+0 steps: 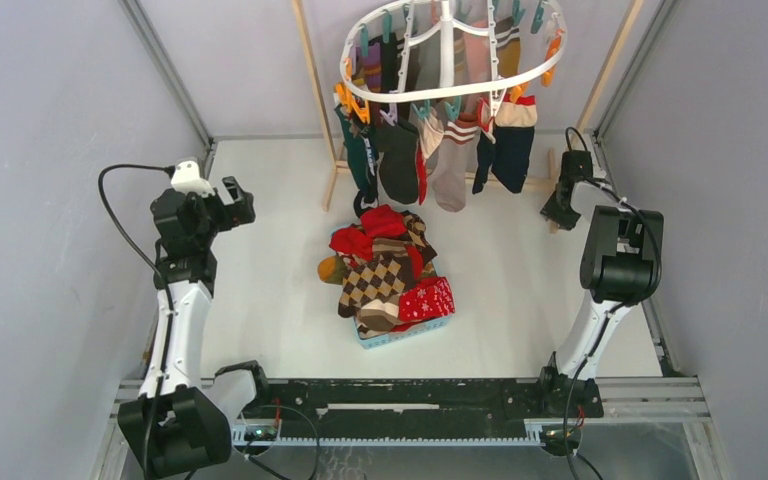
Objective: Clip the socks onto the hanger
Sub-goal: Move the clothesline to the center of the board.
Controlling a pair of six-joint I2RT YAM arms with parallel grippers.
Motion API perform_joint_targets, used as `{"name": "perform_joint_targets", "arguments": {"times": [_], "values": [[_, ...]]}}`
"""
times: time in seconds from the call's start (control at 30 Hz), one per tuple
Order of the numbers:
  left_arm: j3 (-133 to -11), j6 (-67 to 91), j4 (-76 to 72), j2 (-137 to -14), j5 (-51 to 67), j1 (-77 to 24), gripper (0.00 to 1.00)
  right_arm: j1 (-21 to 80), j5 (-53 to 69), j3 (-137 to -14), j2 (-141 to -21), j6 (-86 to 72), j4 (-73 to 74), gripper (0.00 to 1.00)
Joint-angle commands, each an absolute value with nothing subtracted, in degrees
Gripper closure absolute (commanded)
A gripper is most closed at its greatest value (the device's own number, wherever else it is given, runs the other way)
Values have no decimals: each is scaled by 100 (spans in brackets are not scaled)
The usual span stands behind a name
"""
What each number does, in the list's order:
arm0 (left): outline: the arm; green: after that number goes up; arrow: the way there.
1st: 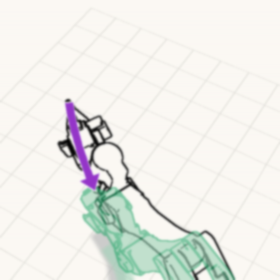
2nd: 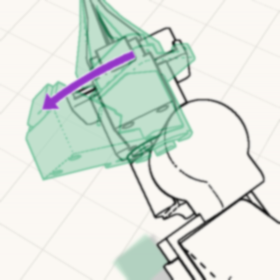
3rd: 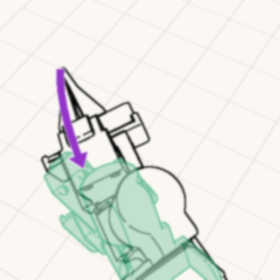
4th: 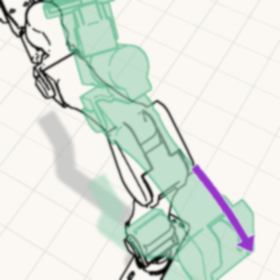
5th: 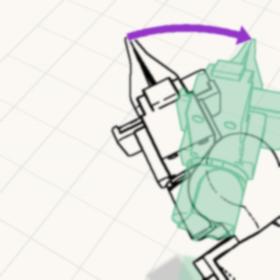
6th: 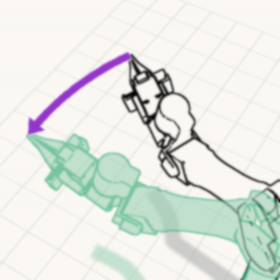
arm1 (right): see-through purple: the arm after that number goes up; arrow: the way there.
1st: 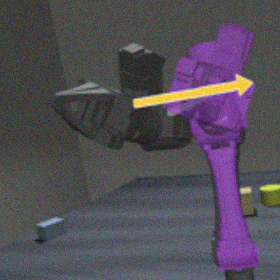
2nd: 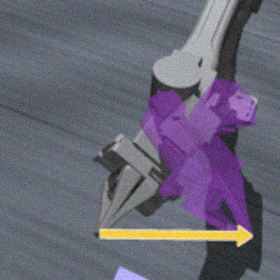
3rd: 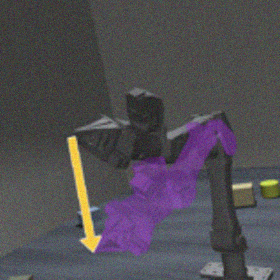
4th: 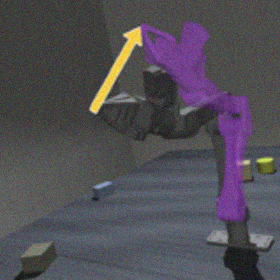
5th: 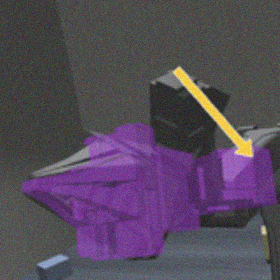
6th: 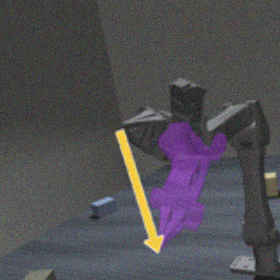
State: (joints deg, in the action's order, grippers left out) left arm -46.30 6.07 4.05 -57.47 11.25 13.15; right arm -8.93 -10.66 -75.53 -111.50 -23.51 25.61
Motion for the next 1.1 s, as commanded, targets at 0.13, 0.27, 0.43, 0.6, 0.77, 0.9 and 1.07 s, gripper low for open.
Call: {"name": "perform_joint_targets", "arguments": {"times": [0.13,0.27,0.43,0.6,0.77,0.9,1.07], "values": [[-5010,679,372,-5503,1403,1405,0,-854,-1065,-7852,-11125,-2070,2900,49],[-5009,627,395,-5478,1421,1420,0,-813,-1075,-7935,-11315,-1939,3044,59],[-5010,576,401,-5559,1554,1431,0,-583,-1133,-7921,-11318,-1727,3102,73],[-5059,519,527,-5750,1774,1435,0,-68,-1258,-7919,-11208,-1504,3140,100],[-5071,454,621,-5774,1875,1431,0,654,-1640,-7820,-11064,-1405,3236,100],[-5050,375,684,-5695,1964,1432,0,1005,-1712,-7544,-10817,-1481,3169,100],[-4993,292,731,-5589,2066,1434,0,1291,-1660,-7091,-10437,-1538,3062,100]]}}
